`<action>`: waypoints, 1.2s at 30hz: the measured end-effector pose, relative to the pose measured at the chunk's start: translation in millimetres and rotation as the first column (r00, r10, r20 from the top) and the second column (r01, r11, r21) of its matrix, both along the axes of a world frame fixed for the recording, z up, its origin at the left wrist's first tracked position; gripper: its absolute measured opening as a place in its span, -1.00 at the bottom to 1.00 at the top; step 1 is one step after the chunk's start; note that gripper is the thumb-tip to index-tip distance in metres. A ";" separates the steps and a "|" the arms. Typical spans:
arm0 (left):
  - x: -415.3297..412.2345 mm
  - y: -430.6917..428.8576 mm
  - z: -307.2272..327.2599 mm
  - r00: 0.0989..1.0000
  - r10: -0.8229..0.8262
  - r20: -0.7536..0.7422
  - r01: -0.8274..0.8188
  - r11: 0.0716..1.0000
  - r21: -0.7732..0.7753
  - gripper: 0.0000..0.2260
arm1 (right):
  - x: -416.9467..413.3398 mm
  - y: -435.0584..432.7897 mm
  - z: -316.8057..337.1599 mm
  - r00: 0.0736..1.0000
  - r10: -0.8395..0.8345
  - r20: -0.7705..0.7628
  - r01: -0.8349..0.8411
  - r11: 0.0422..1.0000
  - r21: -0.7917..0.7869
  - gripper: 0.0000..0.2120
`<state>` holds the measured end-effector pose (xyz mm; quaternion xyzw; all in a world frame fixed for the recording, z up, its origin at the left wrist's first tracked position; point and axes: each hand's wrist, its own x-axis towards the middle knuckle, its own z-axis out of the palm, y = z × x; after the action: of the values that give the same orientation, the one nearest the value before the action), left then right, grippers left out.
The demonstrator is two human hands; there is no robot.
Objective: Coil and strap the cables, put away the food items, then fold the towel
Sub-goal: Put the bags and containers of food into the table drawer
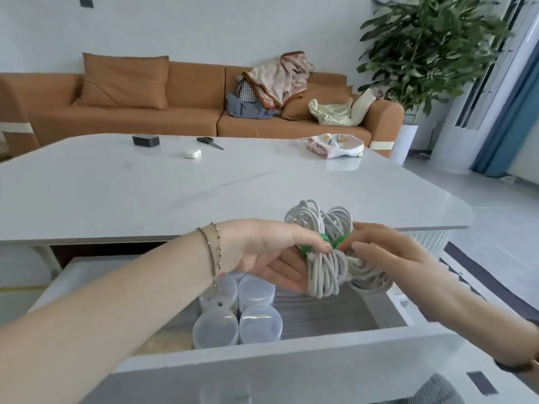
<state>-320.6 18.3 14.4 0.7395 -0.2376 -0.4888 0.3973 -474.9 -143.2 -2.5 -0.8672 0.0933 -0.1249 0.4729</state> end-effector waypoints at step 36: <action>-29.6 -12.5 -49.6 0.736 -0.056 0.675 -0.066 0.986 0.154 -0.77 | 23.1 -38.8 -35.2 0.913 0.065 -0.402 -0.302 0.770 -0.562 -0.82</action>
<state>-350.2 5.8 -35.2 0.8977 -0.3217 -0.2037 0.2217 -451.8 -181.9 -37.7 -0.9857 0.0460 0.0600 0.1506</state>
